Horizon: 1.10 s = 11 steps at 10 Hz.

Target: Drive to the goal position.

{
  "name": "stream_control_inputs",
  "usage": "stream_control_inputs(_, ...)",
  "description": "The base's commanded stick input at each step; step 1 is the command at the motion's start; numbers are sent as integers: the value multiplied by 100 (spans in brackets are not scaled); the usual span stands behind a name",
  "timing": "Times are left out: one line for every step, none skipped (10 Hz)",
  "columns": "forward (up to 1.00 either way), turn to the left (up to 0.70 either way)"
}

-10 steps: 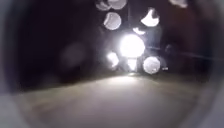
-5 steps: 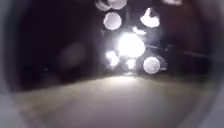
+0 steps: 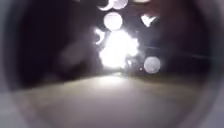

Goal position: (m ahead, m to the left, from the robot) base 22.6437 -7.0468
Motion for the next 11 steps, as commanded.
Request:
stream_control_inputs(70, 0)
stream_control_inputs(70, 0)
stream_control_inputs(70, 0)
stream_control_inputs(70, 0)
stream_control_inputs(70, 0)
stream_control_inputs(70, 0)
stream_control_inputs(70, 0)
stream_control_inputs(70, 0)
stream_control_inputs(70, 5)
stream_control_inputs(70, 18)
stream_control_inputs(70, 33)
